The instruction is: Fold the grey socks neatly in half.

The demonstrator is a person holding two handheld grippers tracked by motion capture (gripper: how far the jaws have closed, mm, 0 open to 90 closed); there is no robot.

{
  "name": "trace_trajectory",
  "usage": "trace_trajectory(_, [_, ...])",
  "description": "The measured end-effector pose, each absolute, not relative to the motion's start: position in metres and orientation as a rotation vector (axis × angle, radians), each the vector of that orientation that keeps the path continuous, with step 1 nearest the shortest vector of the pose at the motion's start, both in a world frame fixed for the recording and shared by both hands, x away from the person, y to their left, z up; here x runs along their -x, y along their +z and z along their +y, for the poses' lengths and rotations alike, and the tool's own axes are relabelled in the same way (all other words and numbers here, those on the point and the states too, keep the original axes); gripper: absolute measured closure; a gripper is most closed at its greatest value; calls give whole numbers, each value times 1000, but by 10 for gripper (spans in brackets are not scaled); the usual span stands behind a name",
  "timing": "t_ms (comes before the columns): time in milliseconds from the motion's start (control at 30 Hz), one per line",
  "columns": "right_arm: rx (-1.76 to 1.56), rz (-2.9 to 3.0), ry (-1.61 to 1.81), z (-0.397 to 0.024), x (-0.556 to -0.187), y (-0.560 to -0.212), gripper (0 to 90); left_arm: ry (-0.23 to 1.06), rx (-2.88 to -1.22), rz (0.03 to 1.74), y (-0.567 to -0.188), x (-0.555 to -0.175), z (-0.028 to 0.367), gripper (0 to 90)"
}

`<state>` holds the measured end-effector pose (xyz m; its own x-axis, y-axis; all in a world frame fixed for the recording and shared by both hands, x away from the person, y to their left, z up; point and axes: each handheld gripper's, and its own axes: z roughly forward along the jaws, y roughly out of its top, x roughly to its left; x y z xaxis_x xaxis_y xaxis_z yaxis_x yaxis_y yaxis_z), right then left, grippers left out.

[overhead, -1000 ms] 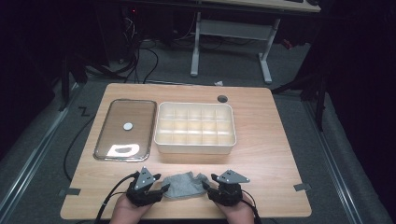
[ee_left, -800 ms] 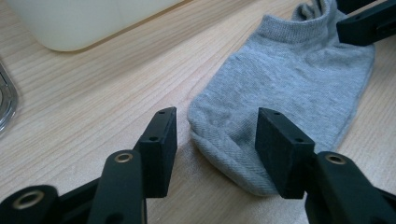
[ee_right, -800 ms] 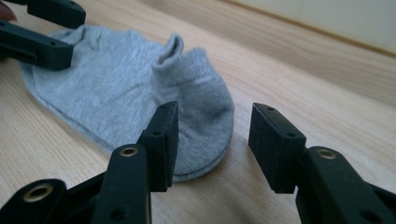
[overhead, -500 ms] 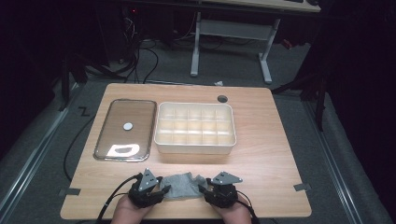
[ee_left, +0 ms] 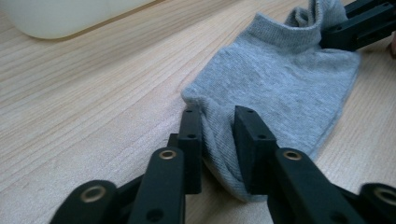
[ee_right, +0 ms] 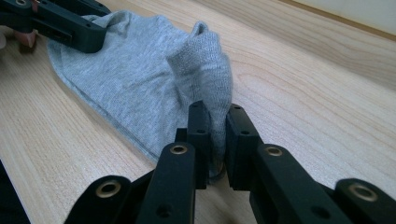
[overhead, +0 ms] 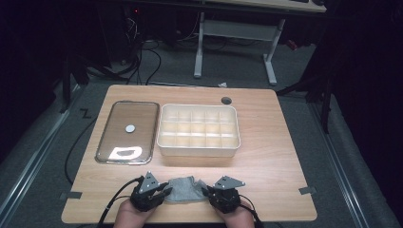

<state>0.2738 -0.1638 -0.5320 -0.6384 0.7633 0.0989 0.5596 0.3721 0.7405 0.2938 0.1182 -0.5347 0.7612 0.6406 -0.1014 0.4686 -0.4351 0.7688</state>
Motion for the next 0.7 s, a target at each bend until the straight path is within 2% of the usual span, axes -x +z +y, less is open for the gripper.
trace_trajectory(167, [-1124, 2388, 1118, -162, -272, -531, 852, 259, -2116, 800, -534, -293, 118, 814])
trace_trajectory(467, [-1092, 2322, 1166, -164, -267, -526, 851, 261, -2046, 790, -530, -291, 123, 821])
trace_trajectory(700, [-1083, 2275, 1215, -168, -264, -521, 851, 318, -2004, 757, -526, -286, 123, 821])
